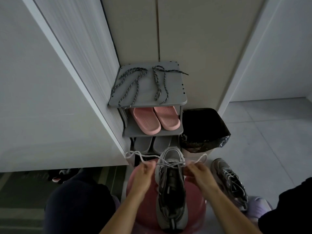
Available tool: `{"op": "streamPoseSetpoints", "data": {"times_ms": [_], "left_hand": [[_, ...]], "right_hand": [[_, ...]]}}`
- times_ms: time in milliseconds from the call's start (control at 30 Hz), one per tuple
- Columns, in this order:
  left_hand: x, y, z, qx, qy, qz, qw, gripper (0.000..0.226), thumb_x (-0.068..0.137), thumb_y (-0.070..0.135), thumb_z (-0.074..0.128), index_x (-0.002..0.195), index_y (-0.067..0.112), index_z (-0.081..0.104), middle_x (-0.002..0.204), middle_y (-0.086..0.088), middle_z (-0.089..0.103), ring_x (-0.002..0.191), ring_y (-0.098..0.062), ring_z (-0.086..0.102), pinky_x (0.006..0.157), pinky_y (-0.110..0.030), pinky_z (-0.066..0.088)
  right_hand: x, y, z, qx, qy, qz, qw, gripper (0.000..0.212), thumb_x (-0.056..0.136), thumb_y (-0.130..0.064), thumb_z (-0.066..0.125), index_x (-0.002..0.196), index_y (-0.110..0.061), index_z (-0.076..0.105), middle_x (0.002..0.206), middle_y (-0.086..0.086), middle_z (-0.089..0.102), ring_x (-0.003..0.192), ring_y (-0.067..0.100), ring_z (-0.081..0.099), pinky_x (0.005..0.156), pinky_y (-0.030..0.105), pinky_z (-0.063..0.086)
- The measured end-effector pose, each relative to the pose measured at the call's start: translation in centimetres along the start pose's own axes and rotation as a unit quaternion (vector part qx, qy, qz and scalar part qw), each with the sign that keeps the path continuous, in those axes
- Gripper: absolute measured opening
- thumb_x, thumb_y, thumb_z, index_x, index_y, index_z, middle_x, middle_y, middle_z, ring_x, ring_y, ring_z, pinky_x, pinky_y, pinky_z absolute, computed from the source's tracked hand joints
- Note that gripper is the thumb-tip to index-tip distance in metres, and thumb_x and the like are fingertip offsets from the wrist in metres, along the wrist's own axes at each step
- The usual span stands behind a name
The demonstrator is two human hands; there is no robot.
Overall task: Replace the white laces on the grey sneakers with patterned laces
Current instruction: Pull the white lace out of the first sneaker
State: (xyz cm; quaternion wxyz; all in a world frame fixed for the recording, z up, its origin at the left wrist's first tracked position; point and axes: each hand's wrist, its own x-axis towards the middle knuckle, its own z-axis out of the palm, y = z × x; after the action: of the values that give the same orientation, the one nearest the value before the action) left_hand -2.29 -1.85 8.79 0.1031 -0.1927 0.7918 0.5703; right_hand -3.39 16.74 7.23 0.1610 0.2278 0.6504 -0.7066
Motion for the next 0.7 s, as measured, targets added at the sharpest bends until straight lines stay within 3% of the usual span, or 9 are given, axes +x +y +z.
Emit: {"op": "streamPoseSetpoints", "data": {"times_ms": [100, 200, 367, 467, 567, 633, 700], "left_hand": [[0.2, 0.4, 2.5, 0.087, -0.080, -0.001, 0.993, 0.012, 0.096, 0.031, 0.048, 0.093, 0.019, 0.049, 0.087, 0.006, 0.055, 0.087, -0.011, 0.052, 0.073, -0.023, 0.036], [1.0, 0.6, 3.1, 0.110, -0.057, 0.013, 0.992, 0.027, 0.097, 0.021, 0.044, 0.071, 0.020, 0.036, 0.069, 0.004, 0.044, 0.066, -0.010, 0.043, 0.062, -0.028, 0.030], [1.5, 0.1, 3.4, 0.080, -0.012, 0.020, 0.997, 0.033, 0.093, 0.012, 0.048, 0.064, 0.016, 0.033, 0.061, 0.002, 0.036, 0.056, -0.009, 0.033, 0.053, -0.022, 0.027], [1.0, -0.1, 3.5, -0.051, 0.088, -0.027, 0.994, 0.024, 0.090, 0.005, 0.046, 0.067, 0.010, 0.041, 0.061, -0.004, 0.038, 0.057, -0.014, 0.035, 0.057, -0.030, 0.030], [0.8, -0.2, 1.3, -0.220, 0.196, -0.076, 0.953, 0.023, 0.088, 0.002, 0.039, 0.066, 0.010, 0.040, 0.059, -0.005, 0.036, 0.052, -0.014, 0.032, 0.050, -0.028, 0.028], [1.0, -0.1, -0.4, -0.247, 0.211, -0.064, 0.944, 0.024, 0.088, 0.002, 0.039, 0.066, 0.010, 0.040, 0.056, -0.005, 0.037, 0.046, -0.012, 0.031, 0.042, -0.021, 0.030], [0.9, 0.1, -0.4, -0.225, 0.172, -0.054, 0.958, 0.022, 0.091, 0.008, 0.042, 0.069, 0.011, 0.043, 0.057, -0.004, 0.041, 0.049, -0.013, 0.035, 0.043, -0.020, 0.032]], "right_hand": [[0.1, 0.7, 1.6, -0.130, 0.000, -0.052, 0.990, 0.006, 0.083, -0.016, 0.066, 0.078, -0.014, 0.064, 0.079, 0.005, 0.070, 0.076, 0.018, 0.066, 0.078, 0.037, 0.053], [0.6, 0.3, 1.4, -0.099, 0.024, -0.045, 0.994, 0.008, 0.086, -0.007, 0.061, 0.084, 0.001, 0.062, 0.081, 0.015, 0.066, 0.076, 0.023, 0.064, 0.074, 0.034, 0.053], [0.7, 1.2, 1.7, -0.164, 0.043, -0.048, 0.984, 0.014, 0.090, -0.020, 0.053, 0.079, -0.015, 0.060, 0.078, 0.003, 0.069, 0.077, 0.020, 0.067, 0.082, 0.043, 0.055], [0.7, 0.9, 1.6, -0.030, 0.054, -0.026, 0.998, 0.015, 0.095, -0.010, 0.045, 0.092, 0.001, 0.055, 0.079, 0.011, 0.067, 0.066, 0.020, 0.067, 0.067, 0.036, 0.058], [0.6, 0.1, 0.0, 0.151, 0.085, -0.008, 0.985, 0.015, 0.097, -0.001, 0.035, 0.096, 0.003, 0.049, 0.082, 0.019, 0.062, 0.060, 0.024, 0.068, 0.052, 0.028, 0.058], [0.5, -0.2, -0.9, 0.183, 0.098, -0.009, 0.978, 0.017, 0.097, -0.002, 0.036, 0.084, -0.001, 0.048, 0.081, 0.018, 0.059, 0.059, 0.023, 0.068, 0.052, 0.030, 0.057], [0.1, -0.2, -0.5, 0.117, 0.078, -0.002, 0.990, 0.018, 0.096, -0.007, 0.043, 0.079, -0.003, 0.050, 0.078, 0.014, 0.060, 0.063, 0.022, 0.064, 0.057, 0.030, 0.053]]}}
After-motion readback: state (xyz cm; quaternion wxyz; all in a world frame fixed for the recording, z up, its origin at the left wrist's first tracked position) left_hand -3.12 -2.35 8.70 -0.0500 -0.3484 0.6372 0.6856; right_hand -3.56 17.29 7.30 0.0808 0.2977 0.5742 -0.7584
